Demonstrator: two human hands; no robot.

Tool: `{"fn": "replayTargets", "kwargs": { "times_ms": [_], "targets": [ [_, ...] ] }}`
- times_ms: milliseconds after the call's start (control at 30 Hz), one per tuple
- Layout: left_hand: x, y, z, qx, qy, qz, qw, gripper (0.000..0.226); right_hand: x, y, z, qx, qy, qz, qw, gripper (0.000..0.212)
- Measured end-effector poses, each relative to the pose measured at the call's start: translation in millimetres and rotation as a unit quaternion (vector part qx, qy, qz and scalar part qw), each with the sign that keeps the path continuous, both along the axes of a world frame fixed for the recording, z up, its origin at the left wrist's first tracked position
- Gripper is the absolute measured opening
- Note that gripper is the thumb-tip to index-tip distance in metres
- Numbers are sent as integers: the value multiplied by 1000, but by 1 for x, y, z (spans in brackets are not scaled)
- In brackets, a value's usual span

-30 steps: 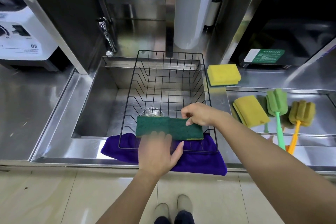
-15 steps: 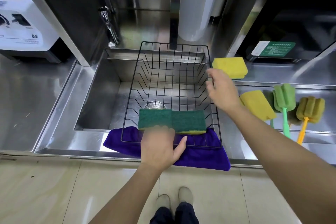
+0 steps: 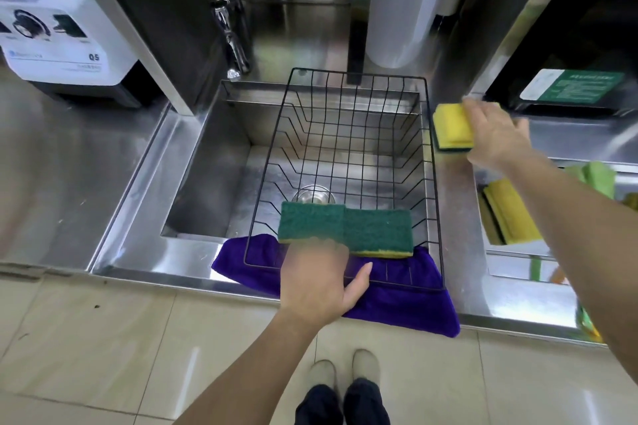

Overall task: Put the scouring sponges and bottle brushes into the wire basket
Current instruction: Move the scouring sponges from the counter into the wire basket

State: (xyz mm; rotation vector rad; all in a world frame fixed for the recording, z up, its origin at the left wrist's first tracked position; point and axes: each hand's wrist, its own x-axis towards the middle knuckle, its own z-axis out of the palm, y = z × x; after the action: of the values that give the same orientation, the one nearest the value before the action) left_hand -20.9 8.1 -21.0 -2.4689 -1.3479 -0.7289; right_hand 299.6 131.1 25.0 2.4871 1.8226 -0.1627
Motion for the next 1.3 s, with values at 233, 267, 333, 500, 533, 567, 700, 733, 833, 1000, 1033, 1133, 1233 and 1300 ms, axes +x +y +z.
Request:
{"fn": "replayTargets", "kwargs": {
  "times_ms": [233, 267, 333, 500, 533, 567, 700, 733, 833, 1000, 1033, 1133, 1233, 1300],
  "targets": [
    [-1, 0, 2, 2, 5, -5, 1000, 46, -8, 3, 10, -35, -101, -66, 992, 77],
    [0, 1, 1, 1, 6, -1, 1000, 46, -9, 2, 13, -7, -62, -87, 994, 80],
    [-1, -1, 2, -1, 5, -3, 1000, 46, -10, -2, 21, 97, 32, -134, 986, 85],
    [0, 1, 1, 0, 3, 0, 1000, 44, -25, -2, 48, 258, 340, -136, 894, 113],
    [0, 1, 1, -2, 4, -1, 1000, 44, -32, -5, 54, 268, 380, -103, 879, 121],
    [-1, 1, 1, -3, 5, -2, 1000, 44, -40, -9, 61, 268, 396, -74, 875, 125],
    [0, 1, 1, 2, -2, -2, 1000, 44, -68, -13, 75, 237, 465, -37, 852, 90],
    [1, 2, 1, 2, -4, 1, 1000, 44, -76, -14, 73, 221, 492, -40, 841, 83],
    [1, 1, 2, 4, -10, 0, 1000, 45, -101, -18, 61, 197, 501, -23, 842, 68],
    [1, 1, 3, 2, -18, -5, 1000, 43, -138, -21, 33, 117, 449, 4, 886, 68],
    [0, 1, 3, 2, -17, -4, 1000, 43, -144, -20, 27, 107, 457, 11, 883, 67],
    [0, 1, 2, 1, -21, -9, 1000, 42, -157, -21, 15, 99, 442, 34, 891, 64],
    [0, 1, 2, -4, -21, -8, 1000, 41, -167, -21, 4, 65, 412, 72, 906, 68],
    [0, 1, 3, -6, -20, -7, 1000, 41, -172, -21, -3, 39, 389, 73, 918, 58]
  ]
}}
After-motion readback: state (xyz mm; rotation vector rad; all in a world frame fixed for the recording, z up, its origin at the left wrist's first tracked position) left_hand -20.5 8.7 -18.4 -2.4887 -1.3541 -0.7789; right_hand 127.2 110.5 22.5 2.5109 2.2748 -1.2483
